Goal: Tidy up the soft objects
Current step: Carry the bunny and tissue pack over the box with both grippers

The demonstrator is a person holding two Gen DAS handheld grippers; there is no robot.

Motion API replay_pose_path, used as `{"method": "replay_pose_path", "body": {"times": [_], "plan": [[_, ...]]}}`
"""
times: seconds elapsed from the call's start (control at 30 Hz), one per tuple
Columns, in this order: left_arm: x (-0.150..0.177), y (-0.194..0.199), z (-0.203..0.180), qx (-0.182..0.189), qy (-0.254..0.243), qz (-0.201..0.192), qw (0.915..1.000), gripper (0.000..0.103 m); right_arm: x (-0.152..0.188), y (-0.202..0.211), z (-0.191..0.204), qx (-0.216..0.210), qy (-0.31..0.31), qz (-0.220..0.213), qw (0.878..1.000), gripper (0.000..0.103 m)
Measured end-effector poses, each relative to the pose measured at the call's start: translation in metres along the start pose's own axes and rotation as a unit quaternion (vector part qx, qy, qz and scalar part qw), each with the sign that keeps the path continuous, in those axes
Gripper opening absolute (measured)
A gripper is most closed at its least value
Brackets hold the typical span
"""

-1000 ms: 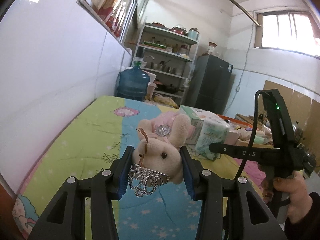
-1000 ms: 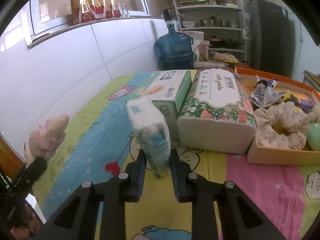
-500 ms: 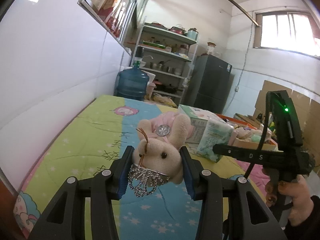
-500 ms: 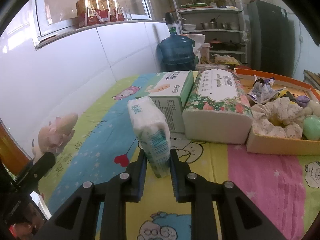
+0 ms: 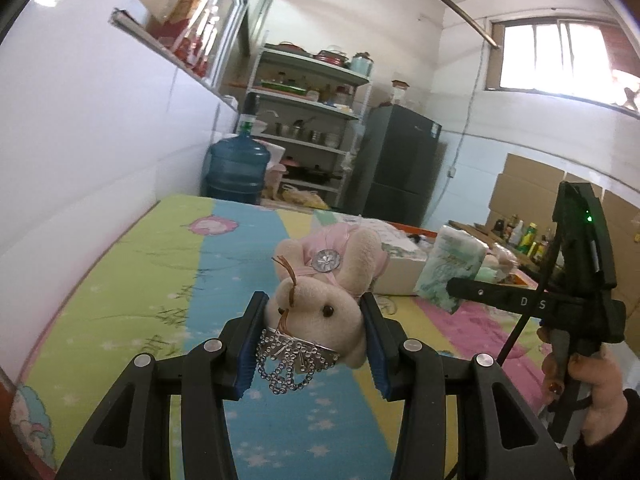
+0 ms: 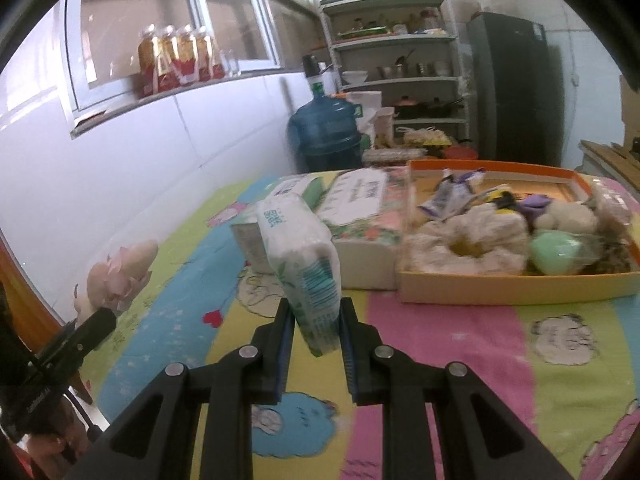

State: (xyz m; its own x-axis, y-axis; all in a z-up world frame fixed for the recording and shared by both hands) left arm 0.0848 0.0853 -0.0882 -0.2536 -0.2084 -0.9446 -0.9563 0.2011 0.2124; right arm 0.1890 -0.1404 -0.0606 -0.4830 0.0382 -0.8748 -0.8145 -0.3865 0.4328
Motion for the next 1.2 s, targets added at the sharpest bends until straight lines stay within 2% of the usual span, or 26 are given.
{"method": "replay_pose_path", "body": {"times": [0.4,0.7,1.2], "plan": [[-0.019,-0.024,-0.053,0.046,-0.040,0.003,0.9982,0.047,-0.010,0.042,-0.058,0.052,-0.005,-0.028,0.998,0.023],[-0.031,-0.055,-0.095,0.075,-0.059,0.015,0.9953,0.047,-0.021,0.071,-0.101,0.093,-0.002,-0.047,0.995,0.023],[-0.058,-0.106,-0.170,0.120,-0.086,0.023,0.9888,0.047,-0.047,0.111,-0.158,0.136,0.015,-0.069,0.988,0.023]]}}
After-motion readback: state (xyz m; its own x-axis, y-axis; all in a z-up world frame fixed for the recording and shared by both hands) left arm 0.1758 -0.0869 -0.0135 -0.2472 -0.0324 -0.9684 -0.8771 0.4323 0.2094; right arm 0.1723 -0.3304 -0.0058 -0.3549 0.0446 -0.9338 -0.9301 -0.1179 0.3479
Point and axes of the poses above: each gripper's, at about its wrist camera, not at the fingertips, and y roughly against the way its jaws point, z to its left, x to its underside, the point moved 1 cm from there along -y, roughly the way its jaws point, and after that the axes turned 9 degrees about -z, right-handed, at the moved point
